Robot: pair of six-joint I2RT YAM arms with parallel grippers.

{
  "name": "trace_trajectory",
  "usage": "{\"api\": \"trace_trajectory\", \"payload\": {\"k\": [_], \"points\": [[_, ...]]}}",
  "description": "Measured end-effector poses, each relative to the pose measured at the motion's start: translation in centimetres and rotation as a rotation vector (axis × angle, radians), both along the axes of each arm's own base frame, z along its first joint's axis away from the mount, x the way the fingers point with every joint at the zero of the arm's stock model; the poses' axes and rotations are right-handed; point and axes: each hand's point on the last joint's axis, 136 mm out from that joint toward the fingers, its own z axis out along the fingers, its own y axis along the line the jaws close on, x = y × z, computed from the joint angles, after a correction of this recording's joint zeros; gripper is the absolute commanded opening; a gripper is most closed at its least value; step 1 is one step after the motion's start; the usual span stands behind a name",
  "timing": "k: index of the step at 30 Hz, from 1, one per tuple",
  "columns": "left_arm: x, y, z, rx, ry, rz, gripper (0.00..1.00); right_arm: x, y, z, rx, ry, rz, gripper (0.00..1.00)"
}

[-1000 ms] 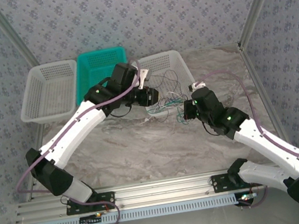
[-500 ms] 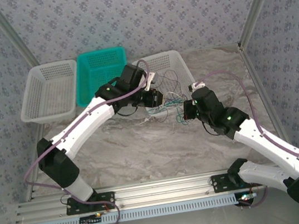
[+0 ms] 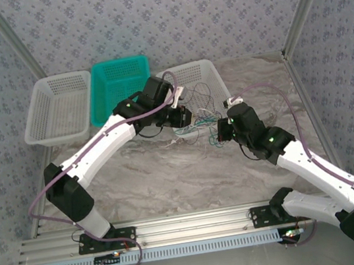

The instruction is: Untangle the cables

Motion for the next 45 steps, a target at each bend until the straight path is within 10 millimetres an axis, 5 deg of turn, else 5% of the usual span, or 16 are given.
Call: {"api": "trace_trajectory", "payload": {"k": [12,16,22,31,37,45], "points": [[-0.1,0.2,-0.4,0.017,0.005,-0.003,0.21,0.0,0.0,0.0,0.000,0.000,-0.001,0.00],[-0.1,0.2,-0.5,0.019,0.008,-0.003,0.18,0.0,0.0,0.0,0.000,0.000,-0.001,0.00],[-0.1,0.2,-0.7,0.022,0.011,-0.004,0.00,0.0,0.0,0.0,0.000,0.000,-0.001,0.00],[0.4,0.9,-0.5,0.033,-0.013,0.015,0.00,-0.2,-0.7,-1.1,0.007,0.027,-0.039,0.00],[1.8,4.8,3.2,-0.020,-0.082,0.100,0.00,-3.6,-2.7,-7.4,-0.002,0.181,-0.090,0.00],[1.8,9.0,9.5,-0.155,-0.221,0.154,0.00,-7.6,-5.2,-11.2,0.085,0.254,-0.164,0.00]]}}
